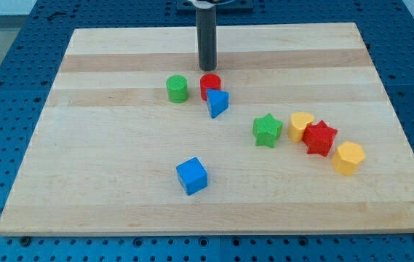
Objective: Slide the red circle along with the blue triangle down a bit
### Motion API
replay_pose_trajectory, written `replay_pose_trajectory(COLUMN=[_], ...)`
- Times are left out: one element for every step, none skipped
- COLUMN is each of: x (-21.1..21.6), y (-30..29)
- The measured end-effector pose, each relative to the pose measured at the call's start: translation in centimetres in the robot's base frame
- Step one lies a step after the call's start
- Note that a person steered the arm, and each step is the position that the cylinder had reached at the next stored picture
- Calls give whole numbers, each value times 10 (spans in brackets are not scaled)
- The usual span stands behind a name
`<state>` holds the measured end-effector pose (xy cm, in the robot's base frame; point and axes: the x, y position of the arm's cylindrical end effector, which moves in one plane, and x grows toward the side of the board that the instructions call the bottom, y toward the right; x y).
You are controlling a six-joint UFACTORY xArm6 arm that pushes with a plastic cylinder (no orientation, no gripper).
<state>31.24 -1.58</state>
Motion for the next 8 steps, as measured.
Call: replay_pose_trajectory(x=[0, 15, 38, 60, 80, 98, 101, 101], y=[0, 1, 0, -2, -2, -4, -1, 14])
